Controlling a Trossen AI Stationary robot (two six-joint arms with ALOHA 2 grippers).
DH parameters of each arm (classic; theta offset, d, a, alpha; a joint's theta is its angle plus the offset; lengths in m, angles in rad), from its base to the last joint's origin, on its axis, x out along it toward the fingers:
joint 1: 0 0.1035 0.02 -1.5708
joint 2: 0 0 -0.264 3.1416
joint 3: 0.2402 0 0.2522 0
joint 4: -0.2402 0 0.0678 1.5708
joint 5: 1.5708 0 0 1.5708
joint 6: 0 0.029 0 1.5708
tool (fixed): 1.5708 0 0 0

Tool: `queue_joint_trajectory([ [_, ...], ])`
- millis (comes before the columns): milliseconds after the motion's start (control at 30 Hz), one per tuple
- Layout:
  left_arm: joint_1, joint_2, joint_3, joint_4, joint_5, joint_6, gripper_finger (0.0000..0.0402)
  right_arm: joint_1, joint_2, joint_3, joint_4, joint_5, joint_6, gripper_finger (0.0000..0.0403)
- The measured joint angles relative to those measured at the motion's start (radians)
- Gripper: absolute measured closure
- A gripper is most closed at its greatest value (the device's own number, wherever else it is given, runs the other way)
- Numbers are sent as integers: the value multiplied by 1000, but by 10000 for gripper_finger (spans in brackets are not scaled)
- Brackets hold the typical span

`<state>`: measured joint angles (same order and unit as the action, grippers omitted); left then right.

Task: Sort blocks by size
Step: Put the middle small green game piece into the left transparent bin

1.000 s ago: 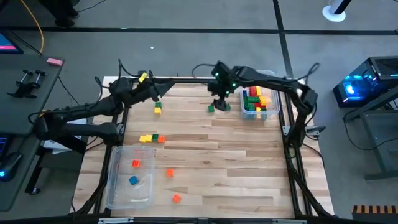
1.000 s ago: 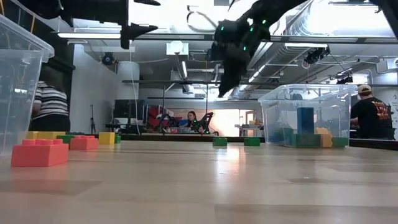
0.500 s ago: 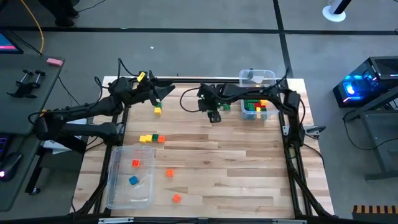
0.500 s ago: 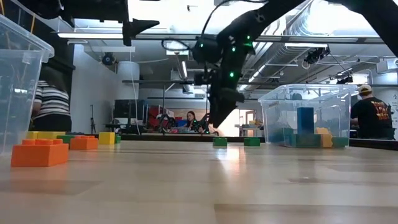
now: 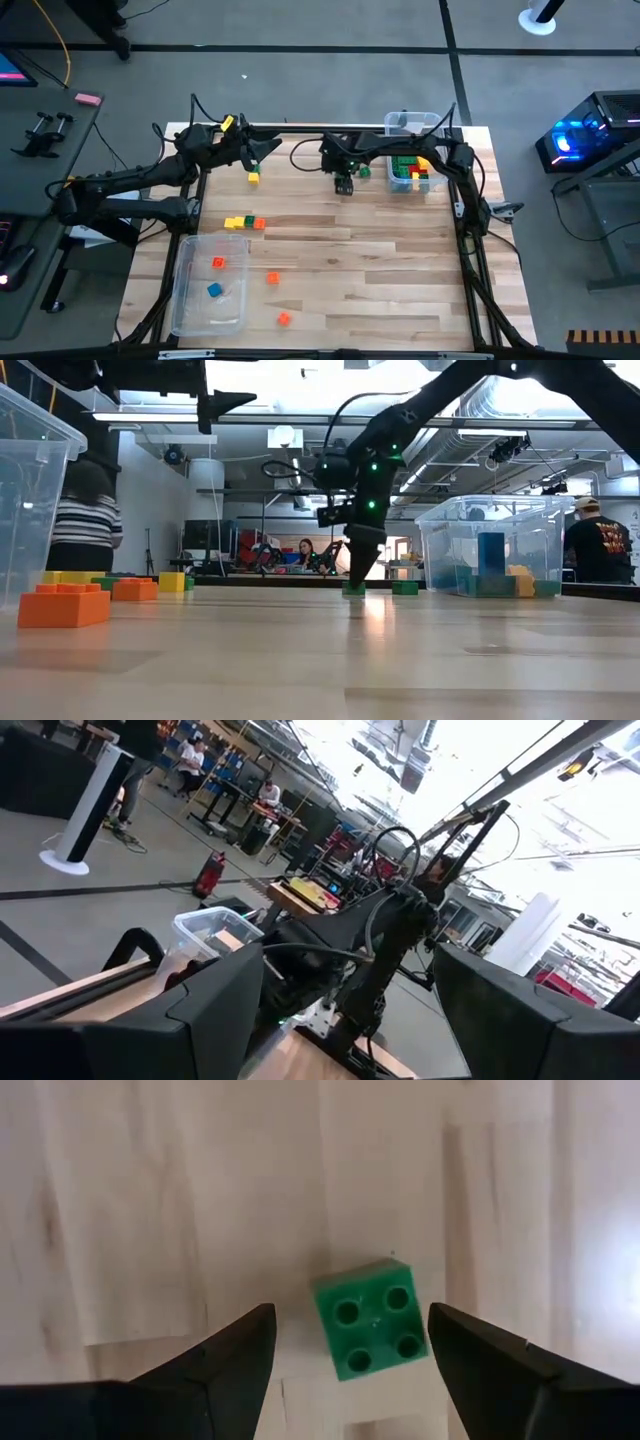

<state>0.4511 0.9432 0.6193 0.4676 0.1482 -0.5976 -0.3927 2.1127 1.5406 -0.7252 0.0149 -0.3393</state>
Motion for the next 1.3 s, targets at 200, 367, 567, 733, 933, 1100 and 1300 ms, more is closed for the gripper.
queue_joint_trajectory([
  [200,0,0,0,-8,0,0,124,6,46,3,22,-8,-1,146],
  [367,0,0,0,-1,0,-21,124,10,53,5,5,-18,9,204],
  [567,0,1,0,53,-1,-22,124,12,-2,21,1,-71,88,267],
  [733,0,0,0,255,-2,-20,124,33,-124,72,65,-207,159,267],
  [933,0,-1,0,492,-2,6,124,114,-161,97,343,-310,394,267],
  [1100,0,-2,0,519,-2,-12,124,255,-90,94,602,-263,585,267],
  [1300,-1,-1,0,519,-3,-157,124,420,-6,97,952,-159,746,267],
])
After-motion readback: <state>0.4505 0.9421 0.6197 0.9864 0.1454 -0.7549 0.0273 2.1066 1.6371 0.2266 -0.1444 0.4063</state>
